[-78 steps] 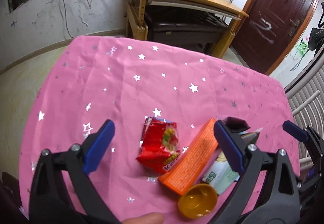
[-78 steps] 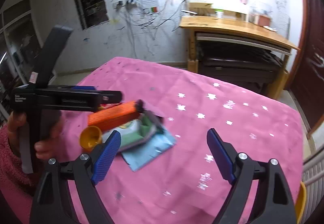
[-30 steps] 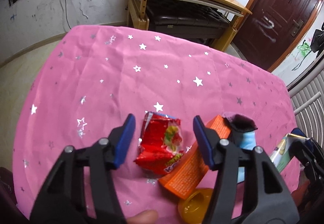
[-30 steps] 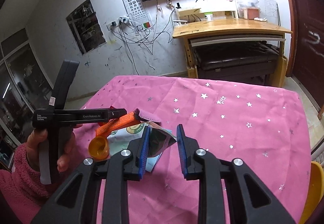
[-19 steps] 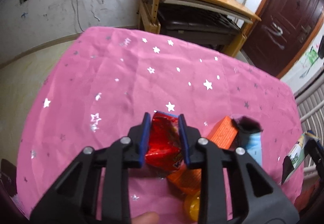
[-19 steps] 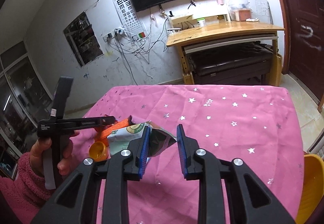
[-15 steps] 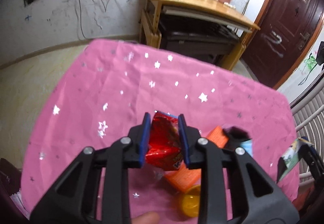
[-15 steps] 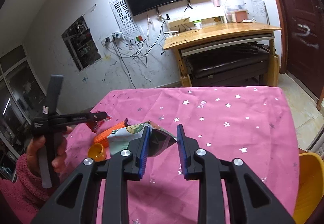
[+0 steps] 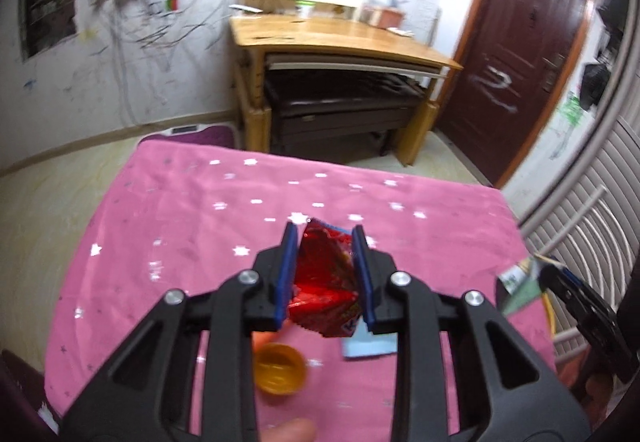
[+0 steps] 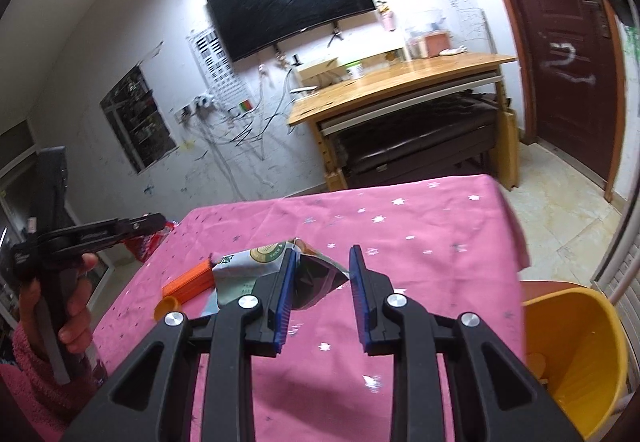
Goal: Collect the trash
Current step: 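Carry both items to the yellow bin and open the right gripper, then open the left gripper to drop the red snack bag into the bin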
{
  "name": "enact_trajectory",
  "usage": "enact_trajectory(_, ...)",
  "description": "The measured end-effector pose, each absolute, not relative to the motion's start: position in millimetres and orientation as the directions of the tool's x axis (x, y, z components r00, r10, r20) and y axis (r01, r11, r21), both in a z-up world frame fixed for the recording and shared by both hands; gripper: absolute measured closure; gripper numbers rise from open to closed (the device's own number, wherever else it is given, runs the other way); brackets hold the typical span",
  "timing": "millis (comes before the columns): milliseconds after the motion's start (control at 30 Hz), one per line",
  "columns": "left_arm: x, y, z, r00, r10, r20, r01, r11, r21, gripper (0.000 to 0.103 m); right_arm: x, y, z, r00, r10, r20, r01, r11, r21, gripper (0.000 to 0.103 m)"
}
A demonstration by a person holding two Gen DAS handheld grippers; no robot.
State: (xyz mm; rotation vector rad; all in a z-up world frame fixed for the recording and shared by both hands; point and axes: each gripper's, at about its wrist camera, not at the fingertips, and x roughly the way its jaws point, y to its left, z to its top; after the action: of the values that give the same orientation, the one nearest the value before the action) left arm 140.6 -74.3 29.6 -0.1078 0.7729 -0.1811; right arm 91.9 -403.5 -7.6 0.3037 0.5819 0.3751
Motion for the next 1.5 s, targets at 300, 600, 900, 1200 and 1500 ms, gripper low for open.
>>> enact_trajectory(300, 121, -148, 42, 0.675, -0.321, -0.664, 0.29, 0.943, -0.161, 0.078, 68, -474, -7, 0.842, 0.34, -0.419, -0.136, 0.885, 0.446, 0.082)
enact_trajectory(600, 111, -212, 42, 0.62, -0.407, -0.671, 0.411, 0.897, -0.163, 0.078, 40, -544, -7, 0.907, 0.202, -0.37, 0.001, 0.876, 0.481, 0.082)
enact_trajectory(900, 100, -288, 36, 0.515, -0.521, -0.681, 0.567, 0.803, -0.185, 0.077, 33, -591, -29, 0.893, 0.04, -0.449, 0.183, 0.879, 0.44, 0.082)
enact_trajectory(1200, 103, -350, 15, 0.412, -0.557, -0.721, 0.636, 0.742, -0.21, 0.077, 47, -594, -62, 0.794, -0.064, -0.604, 0.301, 0.905, 0.3, 0.082)
enact_trajectory(1500, 129, -393, -21, 0.332, -0.516, -0.79, 0.616, 0.753, -0.233, 0.077, 60, -592, -81, 0.751, -0.033, -0.66, 0.301, 0.906, 0.296, 0.048)
